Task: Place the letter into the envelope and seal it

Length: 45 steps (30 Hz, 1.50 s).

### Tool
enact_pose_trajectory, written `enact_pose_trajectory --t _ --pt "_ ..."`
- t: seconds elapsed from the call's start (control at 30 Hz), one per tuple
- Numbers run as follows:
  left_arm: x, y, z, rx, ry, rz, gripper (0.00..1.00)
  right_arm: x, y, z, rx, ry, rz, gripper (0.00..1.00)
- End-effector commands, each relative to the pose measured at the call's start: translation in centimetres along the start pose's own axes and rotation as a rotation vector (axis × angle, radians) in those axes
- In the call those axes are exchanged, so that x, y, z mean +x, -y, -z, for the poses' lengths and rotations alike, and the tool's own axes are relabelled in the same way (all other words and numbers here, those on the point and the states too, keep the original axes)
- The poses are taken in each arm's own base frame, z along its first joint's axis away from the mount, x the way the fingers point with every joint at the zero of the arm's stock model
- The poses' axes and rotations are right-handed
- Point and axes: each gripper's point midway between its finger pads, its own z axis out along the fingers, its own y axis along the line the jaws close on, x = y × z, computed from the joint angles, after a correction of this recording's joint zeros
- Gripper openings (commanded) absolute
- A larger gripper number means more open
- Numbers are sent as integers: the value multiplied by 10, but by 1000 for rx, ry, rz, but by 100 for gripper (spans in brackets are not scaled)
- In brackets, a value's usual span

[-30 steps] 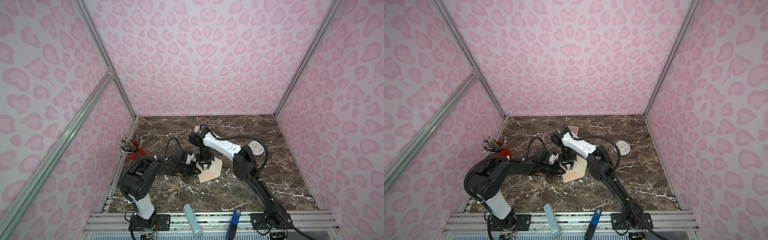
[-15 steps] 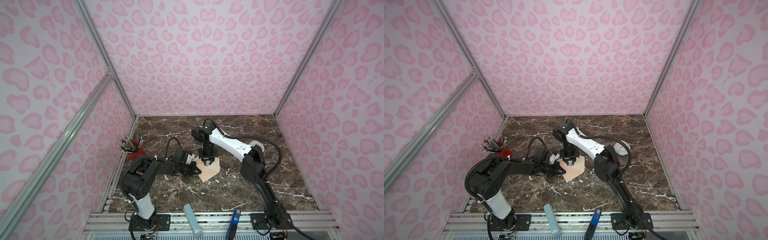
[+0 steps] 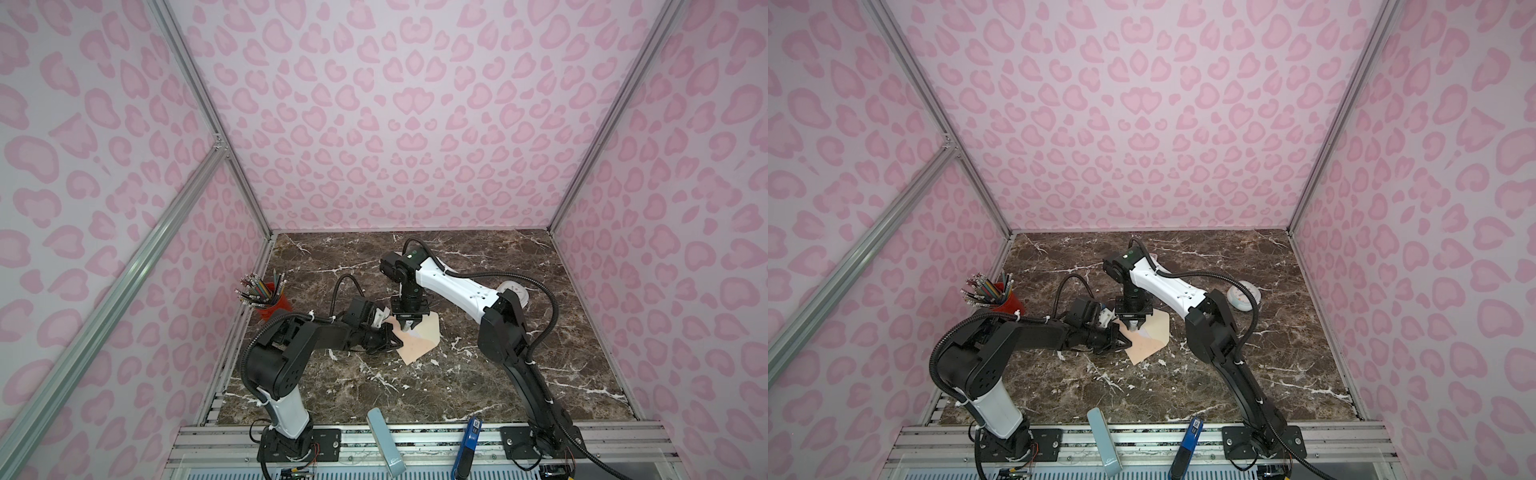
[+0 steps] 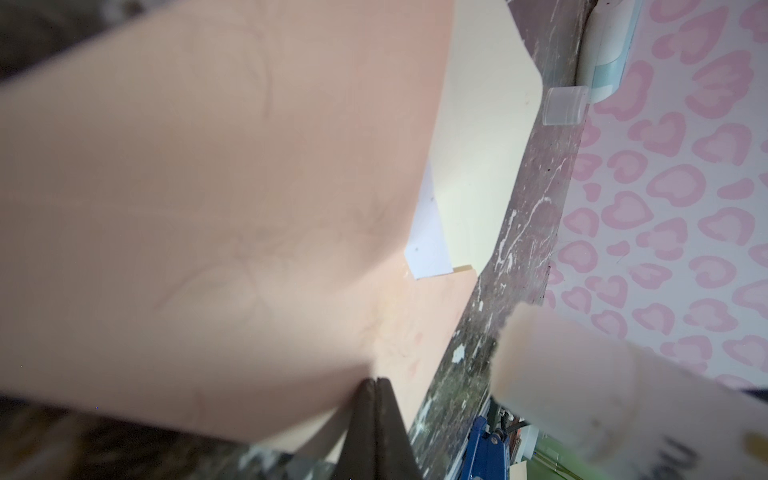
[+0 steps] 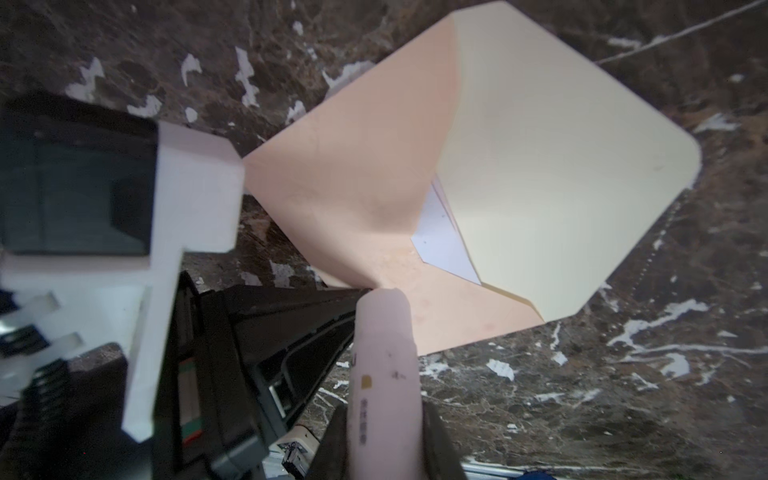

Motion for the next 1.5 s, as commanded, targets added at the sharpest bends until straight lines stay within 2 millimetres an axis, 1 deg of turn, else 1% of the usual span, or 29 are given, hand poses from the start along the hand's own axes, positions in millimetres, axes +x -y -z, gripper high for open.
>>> enact_pose_trajectory --t 0.0,0.2,0.7,0.87,1.07,1.47 --pt "11 -27 1 -119 -20 56 4 -2 -3 -8 4 -18 -11 0" --pt "11 -26 1 -117 -21 56 4 -6 0 -22 37 -35 -16 0" --pt "11 -26 0 -115 -21 57 4 -2 4 -41 84 -76 -9 0" --pt "12 -26 0 -114 -23 57 4 -1 10 -47 118 -91 -11 0" --pt "12 -27 0 -116 -25 60 4 -1 20 -50 167 -100 -14 0" --pt "13 -27 0 -117 -27 61 4 -1 24 -48 179 -100 -14 0"
